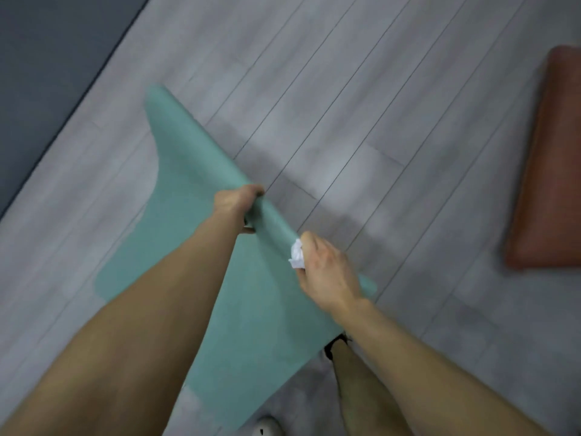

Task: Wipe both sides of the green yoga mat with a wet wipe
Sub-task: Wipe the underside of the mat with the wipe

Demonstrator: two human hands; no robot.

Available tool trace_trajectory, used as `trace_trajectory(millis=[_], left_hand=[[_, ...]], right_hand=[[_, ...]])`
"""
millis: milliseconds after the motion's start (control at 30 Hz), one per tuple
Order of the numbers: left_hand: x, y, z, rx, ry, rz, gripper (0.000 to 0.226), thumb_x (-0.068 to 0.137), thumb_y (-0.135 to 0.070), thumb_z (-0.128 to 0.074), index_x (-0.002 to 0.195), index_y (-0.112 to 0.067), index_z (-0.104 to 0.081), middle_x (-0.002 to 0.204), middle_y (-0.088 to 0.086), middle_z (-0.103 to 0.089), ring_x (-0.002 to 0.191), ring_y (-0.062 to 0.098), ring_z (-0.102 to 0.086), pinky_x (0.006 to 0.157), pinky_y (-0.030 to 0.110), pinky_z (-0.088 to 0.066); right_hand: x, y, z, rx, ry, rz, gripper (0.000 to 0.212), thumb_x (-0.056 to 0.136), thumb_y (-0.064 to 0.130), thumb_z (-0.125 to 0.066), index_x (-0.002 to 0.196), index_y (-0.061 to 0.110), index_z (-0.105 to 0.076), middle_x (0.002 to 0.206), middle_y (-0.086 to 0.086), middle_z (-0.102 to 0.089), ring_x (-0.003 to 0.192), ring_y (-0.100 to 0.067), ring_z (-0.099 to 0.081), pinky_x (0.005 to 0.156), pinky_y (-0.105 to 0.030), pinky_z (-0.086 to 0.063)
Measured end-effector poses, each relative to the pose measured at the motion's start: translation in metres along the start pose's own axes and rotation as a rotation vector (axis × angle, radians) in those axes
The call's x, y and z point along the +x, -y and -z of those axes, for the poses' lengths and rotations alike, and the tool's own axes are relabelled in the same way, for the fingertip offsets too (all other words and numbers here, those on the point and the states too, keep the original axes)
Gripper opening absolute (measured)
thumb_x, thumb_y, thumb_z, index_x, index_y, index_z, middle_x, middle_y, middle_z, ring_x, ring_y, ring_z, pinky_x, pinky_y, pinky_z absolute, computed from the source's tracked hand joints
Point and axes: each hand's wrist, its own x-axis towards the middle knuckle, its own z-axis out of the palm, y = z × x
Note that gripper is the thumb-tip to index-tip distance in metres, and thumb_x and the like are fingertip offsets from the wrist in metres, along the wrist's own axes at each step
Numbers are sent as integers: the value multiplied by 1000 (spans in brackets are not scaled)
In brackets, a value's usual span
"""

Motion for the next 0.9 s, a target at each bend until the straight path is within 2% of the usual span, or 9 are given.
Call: trace_trajectory(millis=[67,133,233,367,500,633,733,833,900], left_hand=[[-53,-47,-2,39,17,-63,31,78,-22,-78,97,-5,-60,106,19,-67,92,40,-71,70,59,-64],[-104,-96,-4,40,7,-129,20,79,-17,-69,91,-5,-59,102,20,-70,88,40,-73,62,57,-64],[-171,-175,-8,4,-7,-246,22,81,-20,-65,95,-3,-59,107,21,-71,88,41,-74,59,58,-64],[-253,-274,-16,-73,-51,-422,34,86,-27,-63,110,-2,-58,116,20,-68,94,39,-71,70,57,-65],[-318,-359,-28,-197,-45,-606,28,85,-29,-65,100,-9,-55,117,19,-67,97,37,-71,69,53,-66],[-374,-432,-48,-370,18,-743,28,78,-31,-65,97,-13,-53,107,11,-66,93,31,-70,79,52,-66],[-390,-470,-61,-480,30,-800,29,76,-32,-66,98,-16,-56,101,6,-69,91,26,-70,85,51,-64],[-374,-487,-76,-572,35,-775,36,73,-32,-65,102,-13,-60,101,8,-72,93,27,-73,85,53,-64],[-349,-488,-89,-630,47,-715,40,73,-28,-64,108,-9,-62,104,10,-74,96,30,-74,84,54,-65]], right_hand=[[-3,18,64,-23,-39,43,34,77,3,-78,92,16,-51,83,-3,-60,74,-30,-64,54,-31,-39],[3,34,128,-64,-114,87,42,68,0,-81,88,16,-49,79,-3,-58,68,-28,-61,55,-29,-28],[22,49,220,-132,-266,117,42,64,-3,-80,86,15,-49,75,-3,-56,63,-28,-57,54,-30,-26],[54,59,327,-205,-435,209,39,62,-11,-75,83,13,-52,71,-5,-53,60,-29,-51,57,-33,-28],[84,52,422,-290,-597,262,34,72,-9,-74,84,13,-52,74,-6,-54,62,-29,-52,60,-31,-22],[117,36,503,-351,-750,297,26,81,-9,-67,87,12,-53,77,-8,-55,64,-30,-53,56,-36,-33],[144,20,542,-401,-818,348,22,86,-8,-62,88,12,-53,80,-9,-54,68,-30,-50,61,-38,-38],[171,-3,556,-395,-792,413,22,100,0,-40,89,7,-57,83,-13,-56,71,-33,-52,64,-43,-46],[191,-26,552,-388,-680,426,12,95,0,-48,95,5,-59,93,-16,-62,79,-38,-59,70,-47,-52]])
